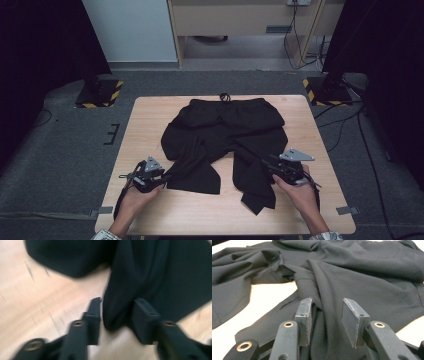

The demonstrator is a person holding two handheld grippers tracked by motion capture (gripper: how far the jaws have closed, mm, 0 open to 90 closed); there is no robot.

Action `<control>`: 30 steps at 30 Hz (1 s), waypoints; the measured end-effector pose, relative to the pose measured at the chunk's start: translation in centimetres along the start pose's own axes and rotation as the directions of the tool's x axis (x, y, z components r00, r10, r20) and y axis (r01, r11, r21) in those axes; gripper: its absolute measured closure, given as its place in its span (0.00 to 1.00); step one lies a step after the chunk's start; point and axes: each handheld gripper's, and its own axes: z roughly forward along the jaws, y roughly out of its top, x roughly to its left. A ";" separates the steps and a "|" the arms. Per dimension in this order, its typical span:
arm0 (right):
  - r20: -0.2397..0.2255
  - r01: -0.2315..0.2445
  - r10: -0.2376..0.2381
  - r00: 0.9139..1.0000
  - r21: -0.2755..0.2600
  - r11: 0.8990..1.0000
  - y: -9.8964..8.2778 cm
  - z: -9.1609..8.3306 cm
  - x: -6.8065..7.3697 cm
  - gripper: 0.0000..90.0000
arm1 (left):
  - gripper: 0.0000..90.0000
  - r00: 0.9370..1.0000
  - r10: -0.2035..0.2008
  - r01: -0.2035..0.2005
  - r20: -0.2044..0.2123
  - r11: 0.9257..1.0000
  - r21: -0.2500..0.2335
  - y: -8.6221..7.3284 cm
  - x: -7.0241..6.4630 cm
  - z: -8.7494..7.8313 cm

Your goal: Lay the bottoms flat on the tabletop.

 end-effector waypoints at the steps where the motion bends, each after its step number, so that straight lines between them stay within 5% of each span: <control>1: -0.004 -0.001 0.001 1.000 -0.003 1.000 0.1 0.0 0.2 0.66 | 0.53 1.000 0.007 -0.007 -0.002 1.000 -0.016 0.2 -0.1 0.0; 9: -0.058 0.049 -0.050 0.997 -0.009 0.999 1.3 0.7 2.6 0.66 | 0.59 0.999 0.049 -0.050 -0.013 0.997 -0.052 1.6 -0.7 1.6; 15: -0.077 0.067 -0.067 0.995 0.006 0.998 1.4 1.6 3.7 0.63 | 0.76 0.997 0.080 -0.081 0.009 0.996 0.028 1.9 -1.1 4.0; 20: -0.101 0.085 -0.084 0.991 0.007 0.996 1.7 1.9 4.6 0.62 | 0.88 0.993 0.099 -0.102 0.062 0.994 0.043 1.6 -1.9 3.5; 30: -0.167 0.146 -0.137 0.976 0.047 0.988 2.2 4.9 7.4 0.64 | 0.88 0.991 0.099 -0.103 0.088 0.994 0.034 0.4 -2.6 2.2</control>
